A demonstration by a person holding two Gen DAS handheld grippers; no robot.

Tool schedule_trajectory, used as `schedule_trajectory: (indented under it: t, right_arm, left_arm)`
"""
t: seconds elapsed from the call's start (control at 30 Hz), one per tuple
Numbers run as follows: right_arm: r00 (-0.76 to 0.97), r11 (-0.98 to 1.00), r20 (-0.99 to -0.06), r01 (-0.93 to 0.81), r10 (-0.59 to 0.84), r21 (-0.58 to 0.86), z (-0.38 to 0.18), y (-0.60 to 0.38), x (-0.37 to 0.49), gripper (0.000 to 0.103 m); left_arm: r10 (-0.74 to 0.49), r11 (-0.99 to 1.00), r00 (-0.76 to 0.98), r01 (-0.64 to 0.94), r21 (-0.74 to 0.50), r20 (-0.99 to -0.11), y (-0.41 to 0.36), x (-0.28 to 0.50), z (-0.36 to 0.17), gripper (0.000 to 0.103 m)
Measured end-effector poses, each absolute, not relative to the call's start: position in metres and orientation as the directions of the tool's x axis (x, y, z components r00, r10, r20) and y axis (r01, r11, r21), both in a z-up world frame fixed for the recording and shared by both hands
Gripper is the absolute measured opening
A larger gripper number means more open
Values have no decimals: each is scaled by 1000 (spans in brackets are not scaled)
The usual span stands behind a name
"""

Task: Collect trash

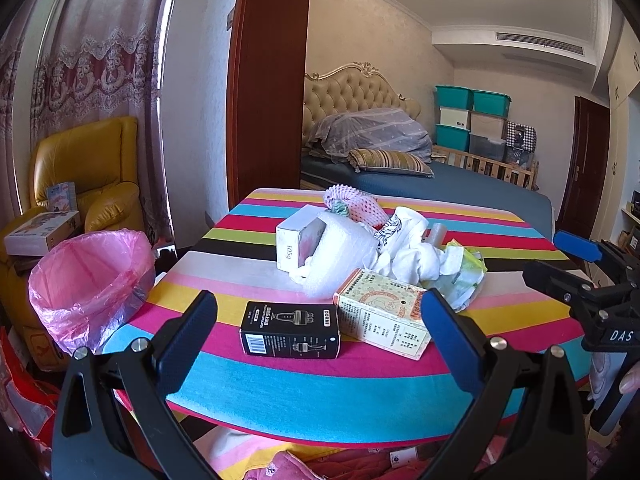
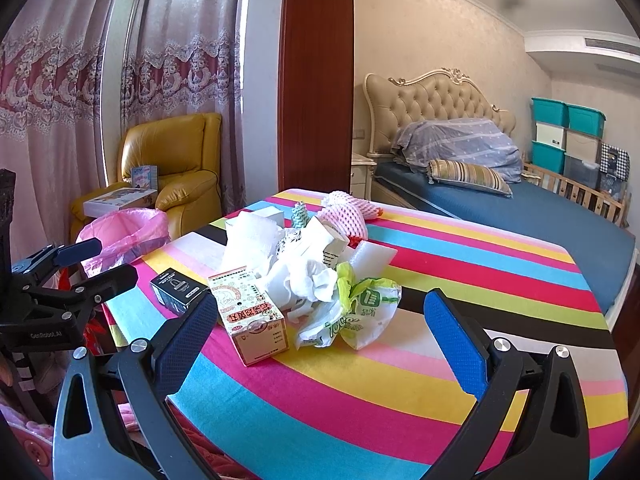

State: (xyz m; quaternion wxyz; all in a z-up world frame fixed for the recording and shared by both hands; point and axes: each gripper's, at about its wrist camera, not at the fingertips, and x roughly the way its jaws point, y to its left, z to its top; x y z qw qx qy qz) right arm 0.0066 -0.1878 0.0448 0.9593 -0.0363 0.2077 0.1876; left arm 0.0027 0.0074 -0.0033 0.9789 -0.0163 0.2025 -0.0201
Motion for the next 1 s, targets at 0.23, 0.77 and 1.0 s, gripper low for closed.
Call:
schedule_trajectory:
  t: [0.23,0.77,1.0]
  right_arm:
    - [842,926,-413,-378,346,5,46,-185,8,97]
    - [841,925,-414,-380,348,4,41,-181,7,97]
    - [842,925,-413,-380,348,3,40,-181,7,97]
  left_arm:
    - [-43,998,919,26,-49,-393,10,2,-3,99]
    - [-42,999,918,25,-48,-394,10,4,-4,99]
    - [-40,999,919,23,-49,-393,11,3,-4,99]
